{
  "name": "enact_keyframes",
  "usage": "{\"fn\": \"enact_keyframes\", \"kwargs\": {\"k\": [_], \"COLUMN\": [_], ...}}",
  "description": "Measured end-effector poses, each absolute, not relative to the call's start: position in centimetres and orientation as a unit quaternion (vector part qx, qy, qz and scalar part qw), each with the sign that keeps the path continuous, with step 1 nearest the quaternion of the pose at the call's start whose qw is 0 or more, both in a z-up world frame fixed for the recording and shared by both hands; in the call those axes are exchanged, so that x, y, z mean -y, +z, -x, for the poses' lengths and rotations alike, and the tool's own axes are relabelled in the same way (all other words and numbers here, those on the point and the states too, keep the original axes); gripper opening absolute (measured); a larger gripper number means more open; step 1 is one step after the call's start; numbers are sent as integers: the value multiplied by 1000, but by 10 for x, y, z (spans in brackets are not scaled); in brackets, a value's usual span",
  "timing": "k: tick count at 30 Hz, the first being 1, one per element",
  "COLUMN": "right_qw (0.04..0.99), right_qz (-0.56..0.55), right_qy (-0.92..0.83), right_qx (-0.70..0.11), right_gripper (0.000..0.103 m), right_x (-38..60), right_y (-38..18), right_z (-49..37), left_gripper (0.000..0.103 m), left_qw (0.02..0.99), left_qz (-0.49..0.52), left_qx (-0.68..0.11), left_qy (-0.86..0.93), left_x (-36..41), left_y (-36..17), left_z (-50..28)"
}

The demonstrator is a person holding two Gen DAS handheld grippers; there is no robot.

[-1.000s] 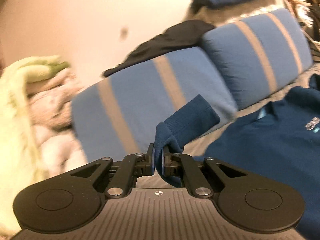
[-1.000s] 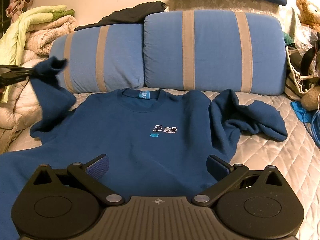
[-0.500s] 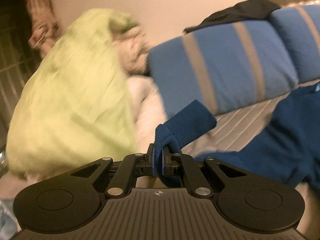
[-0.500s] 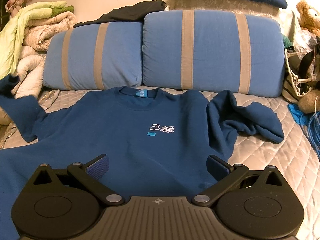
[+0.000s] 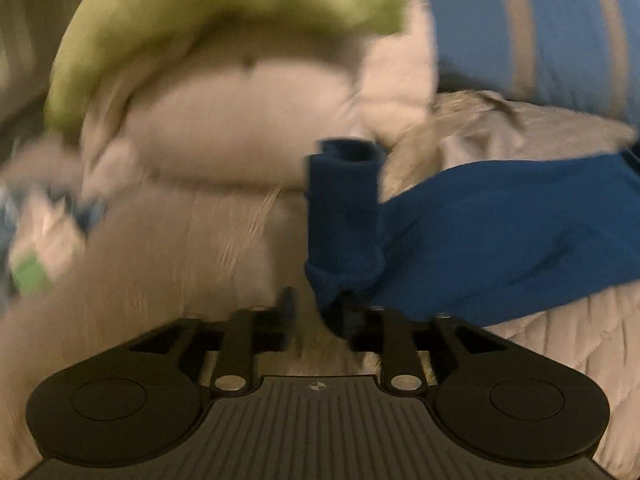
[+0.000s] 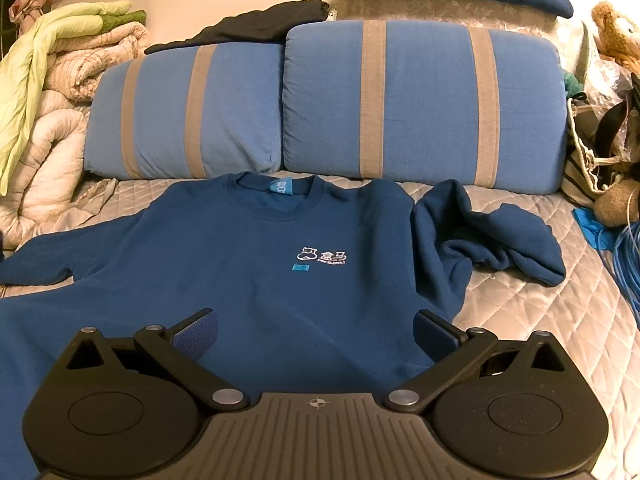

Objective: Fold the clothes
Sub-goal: 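Lift and pull the sleeve outward from the body, then open left tool, then move the right tool toward the crumpled sleeve by the pillows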

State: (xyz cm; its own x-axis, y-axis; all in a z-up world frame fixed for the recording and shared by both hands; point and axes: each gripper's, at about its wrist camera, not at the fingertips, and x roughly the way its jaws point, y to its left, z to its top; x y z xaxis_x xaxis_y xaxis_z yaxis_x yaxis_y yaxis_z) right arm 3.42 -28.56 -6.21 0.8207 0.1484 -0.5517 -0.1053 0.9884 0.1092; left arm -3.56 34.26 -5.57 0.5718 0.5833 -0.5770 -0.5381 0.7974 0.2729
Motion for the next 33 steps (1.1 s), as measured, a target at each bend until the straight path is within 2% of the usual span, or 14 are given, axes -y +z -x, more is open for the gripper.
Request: {"fn": "enact_keyframes", "kwargs": {"k": [5, 9, 15, 19, 24, 33], "right_qw": [953, 953, 953, 954, 954, 953], "right_qz": [-37, -37, -37, -37, -42, -66], "right_qy": [66, 66, 65, 63, 64, 54], "right_qx": [-292, -292, -292, -291, -291, -291], "right_gripper": [103, 103, 103, 103, 103, 103], "right_x": [286, 286, 286, 286, 288, 300], "right_y": [-62, -62, -62, -62, -62, -57], "right_z": [-34, -34, -34, -34, -34, -33], "left_gripper": [44, 58, 63, 64, 73, 73], "left_qw": [875, 881, 900, 923, 947, 949], "left_qz": [-26, -17, -8, 10, 39, 51], "left_qx": [-345, -337, -323, -300, -279, -310], "left_qy": [337, 330, 291, 239, 154, -6], "left_x": [-342, -336, -312, -272, -208, -88], "left_y": [-57, -50, -29, -5, 20, 29], "left_z": [45, 48, 37, 28, 13, -5]}}
